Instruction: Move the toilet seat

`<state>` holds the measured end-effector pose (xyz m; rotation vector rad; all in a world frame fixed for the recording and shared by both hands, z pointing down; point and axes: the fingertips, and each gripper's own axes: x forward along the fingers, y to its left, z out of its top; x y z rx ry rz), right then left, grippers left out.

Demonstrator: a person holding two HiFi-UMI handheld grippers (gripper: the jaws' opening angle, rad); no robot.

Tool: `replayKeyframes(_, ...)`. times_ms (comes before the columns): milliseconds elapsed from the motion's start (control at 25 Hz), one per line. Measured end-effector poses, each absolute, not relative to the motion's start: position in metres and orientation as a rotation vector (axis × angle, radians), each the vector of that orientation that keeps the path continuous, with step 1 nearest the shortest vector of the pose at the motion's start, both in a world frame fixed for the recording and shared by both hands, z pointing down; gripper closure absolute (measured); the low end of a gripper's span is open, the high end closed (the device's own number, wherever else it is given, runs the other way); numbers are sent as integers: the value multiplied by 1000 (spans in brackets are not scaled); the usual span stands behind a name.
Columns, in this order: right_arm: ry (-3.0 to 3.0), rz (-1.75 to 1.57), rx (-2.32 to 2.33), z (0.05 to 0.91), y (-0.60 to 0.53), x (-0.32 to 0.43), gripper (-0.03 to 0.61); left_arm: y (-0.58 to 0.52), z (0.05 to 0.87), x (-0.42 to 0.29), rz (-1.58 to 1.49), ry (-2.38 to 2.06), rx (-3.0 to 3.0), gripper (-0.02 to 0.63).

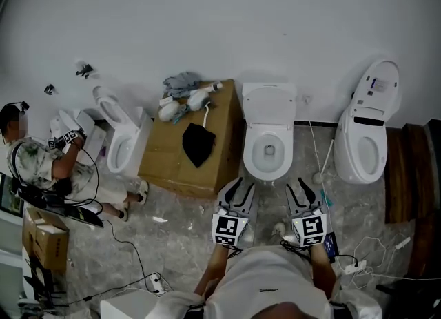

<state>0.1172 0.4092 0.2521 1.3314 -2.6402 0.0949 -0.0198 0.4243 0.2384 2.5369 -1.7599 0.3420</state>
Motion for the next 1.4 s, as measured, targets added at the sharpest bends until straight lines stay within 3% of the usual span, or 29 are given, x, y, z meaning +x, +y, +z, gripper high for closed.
replayKeyframes(720, -2698, 108, 1216, 261, 326, 153, 405, 346, 240, 19, 372, -1851, 2471, 448)
replayKeyframes(1400, -2634, 117, 1317, 269, 259, 128, 405, 271, 249, -6, 355, -1774, 2542, 448)
